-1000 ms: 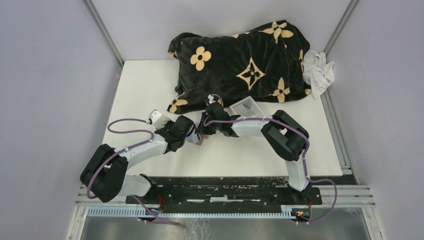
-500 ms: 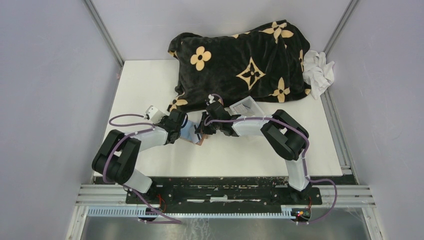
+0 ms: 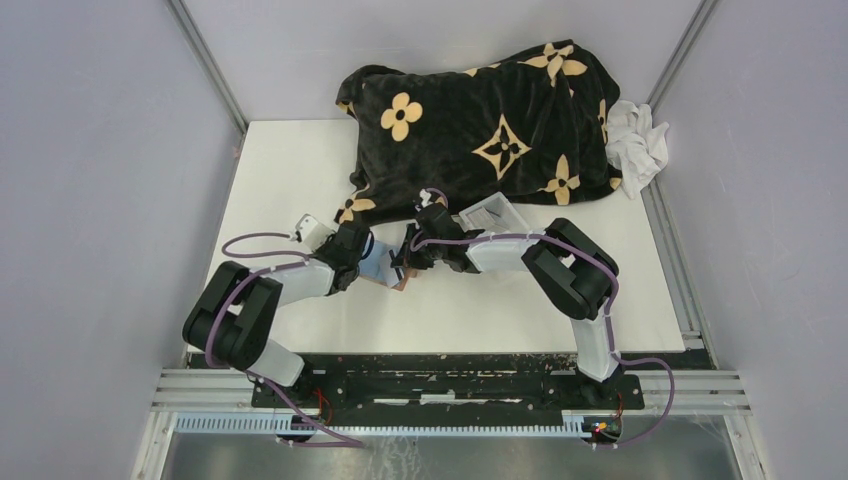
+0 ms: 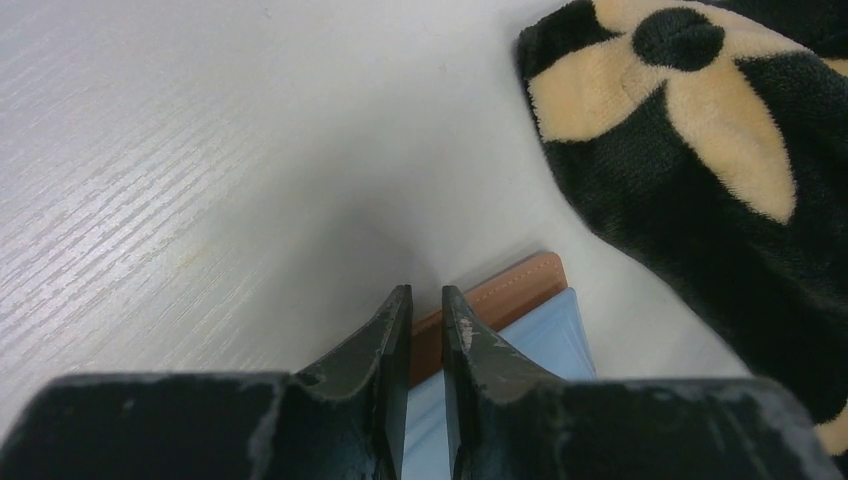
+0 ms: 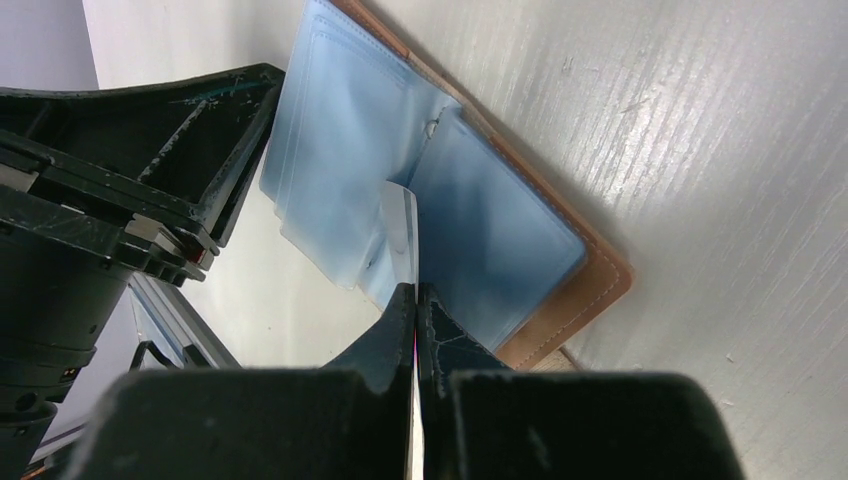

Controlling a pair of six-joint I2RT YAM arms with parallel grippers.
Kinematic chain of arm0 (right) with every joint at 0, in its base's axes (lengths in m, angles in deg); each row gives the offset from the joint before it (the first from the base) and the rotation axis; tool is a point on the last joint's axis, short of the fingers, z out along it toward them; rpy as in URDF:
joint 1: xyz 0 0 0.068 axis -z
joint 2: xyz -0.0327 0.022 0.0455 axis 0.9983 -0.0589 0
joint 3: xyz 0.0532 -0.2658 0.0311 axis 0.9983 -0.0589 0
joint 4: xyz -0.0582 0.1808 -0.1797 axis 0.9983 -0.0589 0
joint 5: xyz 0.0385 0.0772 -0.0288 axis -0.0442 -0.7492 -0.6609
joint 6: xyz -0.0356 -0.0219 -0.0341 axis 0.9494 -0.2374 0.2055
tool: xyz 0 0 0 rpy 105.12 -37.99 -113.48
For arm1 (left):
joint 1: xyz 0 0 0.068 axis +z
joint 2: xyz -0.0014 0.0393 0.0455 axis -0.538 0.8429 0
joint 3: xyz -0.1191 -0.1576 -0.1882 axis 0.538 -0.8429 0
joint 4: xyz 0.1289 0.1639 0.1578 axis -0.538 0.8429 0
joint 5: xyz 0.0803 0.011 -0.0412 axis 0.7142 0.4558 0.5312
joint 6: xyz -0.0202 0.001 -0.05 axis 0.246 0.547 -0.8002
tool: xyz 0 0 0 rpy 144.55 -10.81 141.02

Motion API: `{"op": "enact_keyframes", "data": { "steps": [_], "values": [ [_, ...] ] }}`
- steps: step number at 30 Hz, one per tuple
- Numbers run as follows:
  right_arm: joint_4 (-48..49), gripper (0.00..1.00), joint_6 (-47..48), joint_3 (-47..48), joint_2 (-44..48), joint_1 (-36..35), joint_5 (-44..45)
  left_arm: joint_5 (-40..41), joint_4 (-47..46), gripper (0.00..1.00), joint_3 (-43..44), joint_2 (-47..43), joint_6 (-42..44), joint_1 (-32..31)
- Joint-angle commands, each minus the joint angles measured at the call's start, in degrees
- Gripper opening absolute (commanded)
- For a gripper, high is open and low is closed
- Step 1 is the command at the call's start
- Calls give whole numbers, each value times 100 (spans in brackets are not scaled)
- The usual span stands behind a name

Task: Put the credit cards into the card holder
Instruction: Open the card holder at the center of the board.

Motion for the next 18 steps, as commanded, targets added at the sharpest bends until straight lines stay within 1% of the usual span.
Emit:
{"op": "enact_keyframes", "data": {
  "steps": [1,12,18],
  "values": [
    [-233,1,-3,-229,-45,71,202,-177,155,25,-302,-135,-101,-11],
    [11,1,-245,-346,72,134,139,-608,253,24,-575,-575,-264,-56],
    [229,1,-384,-403,96,187,7,-741,329,24,-594,-584,-277,-168]
  ]
}}
